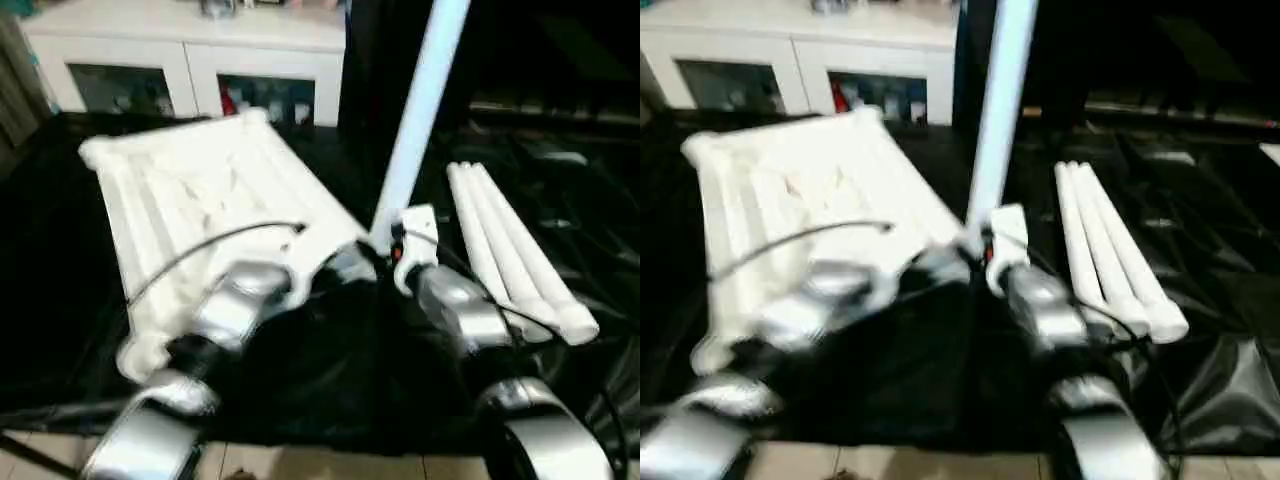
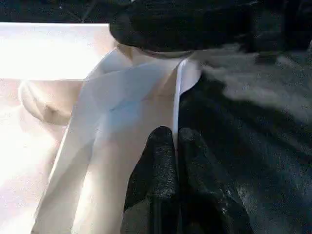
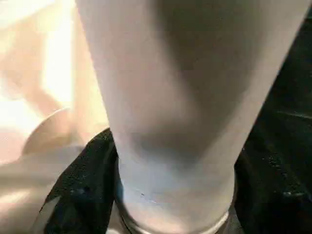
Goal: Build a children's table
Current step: Rotate leg to tighten
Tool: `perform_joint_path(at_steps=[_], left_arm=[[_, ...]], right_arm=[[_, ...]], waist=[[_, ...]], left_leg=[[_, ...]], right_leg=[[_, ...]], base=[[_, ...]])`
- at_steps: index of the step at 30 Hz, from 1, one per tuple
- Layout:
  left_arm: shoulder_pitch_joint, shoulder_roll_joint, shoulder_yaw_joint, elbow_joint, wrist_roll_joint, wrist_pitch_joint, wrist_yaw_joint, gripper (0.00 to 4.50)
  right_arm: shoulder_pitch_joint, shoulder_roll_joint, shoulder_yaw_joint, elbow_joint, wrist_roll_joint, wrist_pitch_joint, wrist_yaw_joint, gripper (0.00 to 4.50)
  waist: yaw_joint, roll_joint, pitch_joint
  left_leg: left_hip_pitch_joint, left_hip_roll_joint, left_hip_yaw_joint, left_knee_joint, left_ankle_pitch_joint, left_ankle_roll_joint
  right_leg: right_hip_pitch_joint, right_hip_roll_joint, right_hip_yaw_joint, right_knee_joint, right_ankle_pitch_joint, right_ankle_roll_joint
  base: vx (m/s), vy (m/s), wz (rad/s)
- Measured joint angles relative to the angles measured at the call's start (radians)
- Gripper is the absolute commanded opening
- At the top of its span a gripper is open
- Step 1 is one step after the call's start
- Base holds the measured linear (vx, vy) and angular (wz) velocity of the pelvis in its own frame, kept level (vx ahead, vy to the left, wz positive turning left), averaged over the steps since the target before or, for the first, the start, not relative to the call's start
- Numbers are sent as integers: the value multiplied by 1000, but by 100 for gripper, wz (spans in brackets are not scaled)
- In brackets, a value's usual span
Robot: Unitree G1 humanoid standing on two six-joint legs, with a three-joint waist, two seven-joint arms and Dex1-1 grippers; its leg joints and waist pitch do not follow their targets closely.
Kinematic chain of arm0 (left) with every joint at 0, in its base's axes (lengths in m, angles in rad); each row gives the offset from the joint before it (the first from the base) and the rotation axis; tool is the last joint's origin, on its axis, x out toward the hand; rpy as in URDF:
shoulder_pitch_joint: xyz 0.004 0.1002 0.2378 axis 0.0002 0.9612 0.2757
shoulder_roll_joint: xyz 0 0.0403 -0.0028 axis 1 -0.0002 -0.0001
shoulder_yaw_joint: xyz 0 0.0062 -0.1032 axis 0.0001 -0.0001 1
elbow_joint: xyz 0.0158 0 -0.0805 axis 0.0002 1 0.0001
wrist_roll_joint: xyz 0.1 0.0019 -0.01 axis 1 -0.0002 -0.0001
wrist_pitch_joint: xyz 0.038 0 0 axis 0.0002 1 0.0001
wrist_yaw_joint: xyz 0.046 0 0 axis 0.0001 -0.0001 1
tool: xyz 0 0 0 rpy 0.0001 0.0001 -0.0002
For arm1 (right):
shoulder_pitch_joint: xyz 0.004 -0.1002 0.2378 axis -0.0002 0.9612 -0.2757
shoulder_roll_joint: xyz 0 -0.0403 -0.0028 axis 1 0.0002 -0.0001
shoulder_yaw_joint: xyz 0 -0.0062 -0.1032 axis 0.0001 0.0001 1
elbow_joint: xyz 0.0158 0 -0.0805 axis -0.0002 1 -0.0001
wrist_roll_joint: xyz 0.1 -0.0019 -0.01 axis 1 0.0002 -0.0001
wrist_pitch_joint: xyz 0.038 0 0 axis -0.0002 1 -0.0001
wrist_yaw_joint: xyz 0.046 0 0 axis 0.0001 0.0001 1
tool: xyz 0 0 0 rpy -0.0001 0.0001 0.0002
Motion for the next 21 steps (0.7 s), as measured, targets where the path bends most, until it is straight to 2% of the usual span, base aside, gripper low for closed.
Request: perform_joint_path(at_steps=[3, 4, 6, 12, 18, 21], left_arm=[[-4, -15, 0, 3, 13, 1, 21, 0], [-4, -17, 0, 3, 18, -1, 22, 0], [-4, -18, -1, 2, 25, -5, 22, 0], [-4, 8, -8, 8, 32, -38, 42, 0], [39, 84, -20, -55, 38, -93, -48, 0], [66, 135, -23, -87, 30, -134, -121, 0]], right_arm=[[-14, 23, -14, 33, -8, -35, -35, 274], [-18, 26, -18, 41, -7, -39, -25, 309], [-25, 25, -29, 58, -5, -51, -4, 344], [-24, 24, -36, 81, 18, -76, 75, 394], [59, -75, 42, -55, 17, -40, 355, 444], [98, -166, 105, -151, 8, -26, 513, 448]], waist=[[1, 1, 0], [2, 1, 0], [1, 0, -1], [-7, -1, 0], [-3, -2, 1], [-2, -1, 1]], left_leg=[[-1, 0, 0, -1, 0, 0], [-1, 0, 0, -1, 0, 0], [-1, 0, 0, -1, 0, 0], [-1, 1, 1, -3, 0, 0], [-2, 1, 1, -7, 0, 0], [-3, 1, 2, -7, 0, 0]], right_leg=[[0, 0, 0, 0, 1, 2], [0, 0, 0, 0, 0, 2], [0, 0, 0, -1, 0, 3], [-3, 0, 0, -1, 1, 3], [-5, 1, 0, -1, -1, 5], [-6, 1, 0, -3, -2, 6]], base=[[0, 0, 0], [0, 0, 0], [0, 0, 0], [0, 0, 0], [0, 0, 0], [0, 0, 0]])
